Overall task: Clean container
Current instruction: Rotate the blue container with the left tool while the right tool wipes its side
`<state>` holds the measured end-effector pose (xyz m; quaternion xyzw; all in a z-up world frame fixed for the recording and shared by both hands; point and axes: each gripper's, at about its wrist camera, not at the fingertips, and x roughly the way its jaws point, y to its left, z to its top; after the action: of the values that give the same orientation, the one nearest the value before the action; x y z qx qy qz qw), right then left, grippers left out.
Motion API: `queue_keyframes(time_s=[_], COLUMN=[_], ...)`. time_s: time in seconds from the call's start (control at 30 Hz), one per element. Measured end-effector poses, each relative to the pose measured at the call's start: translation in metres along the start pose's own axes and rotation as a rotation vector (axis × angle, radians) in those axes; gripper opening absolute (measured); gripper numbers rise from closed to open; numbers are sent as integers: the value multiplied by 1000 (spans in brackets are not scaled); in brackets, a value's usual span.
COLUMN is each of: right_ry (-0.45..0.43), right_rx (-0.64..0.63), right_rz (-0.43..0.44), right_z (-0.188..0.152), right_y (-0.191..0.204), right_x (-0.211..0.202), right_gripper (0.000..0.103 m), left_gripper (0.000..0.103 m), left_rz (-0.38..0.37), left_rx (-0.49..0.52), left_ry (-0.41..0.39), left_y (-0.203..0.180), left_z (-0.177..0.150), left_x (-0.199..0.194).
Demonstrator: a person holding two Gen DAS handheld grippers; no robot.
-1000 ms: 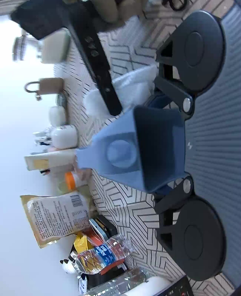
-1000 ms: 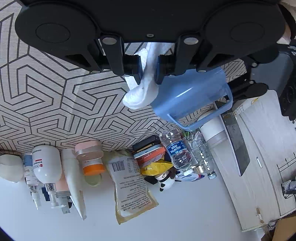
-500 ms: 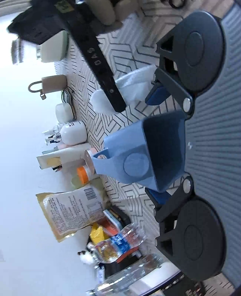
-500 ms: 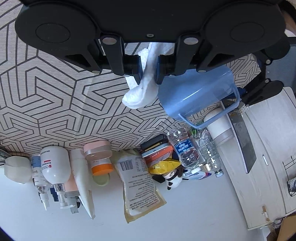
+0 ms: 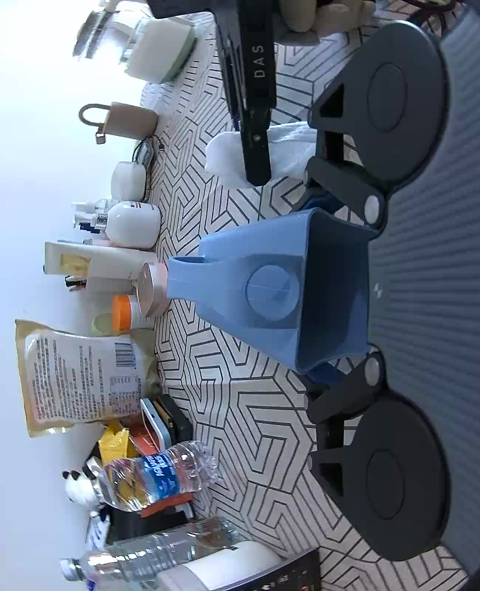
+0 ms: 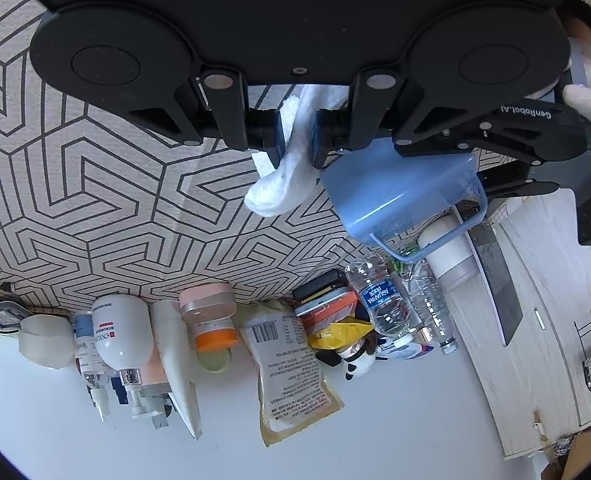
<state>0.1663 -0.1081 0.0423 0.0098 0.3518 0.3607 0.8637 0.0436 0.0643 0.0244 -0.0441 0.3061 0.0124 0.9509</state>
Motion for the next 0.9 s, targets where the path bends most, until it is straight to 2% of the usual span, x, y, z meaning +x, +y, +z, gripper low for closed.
queue_keyframes(time_s=[0.27,0.4,0.9], right_ry=[-14,-19,-38], right_rx=[6,37,54], right_rz=[-2,-47,-49], right_z=[1,1,3], right_y=[-2,-9,-13], right_x=[-3,-3,-6], right_gripper=[20,21,21], left_gripper=[74,74,76], left_rz=[-126,-189,-292], left_rx=[-151,-226,-407], left_ry=[13,20,20], left_y=[16,24,50], left_z=[-1,-2,-9], left_x=[2,4,10])
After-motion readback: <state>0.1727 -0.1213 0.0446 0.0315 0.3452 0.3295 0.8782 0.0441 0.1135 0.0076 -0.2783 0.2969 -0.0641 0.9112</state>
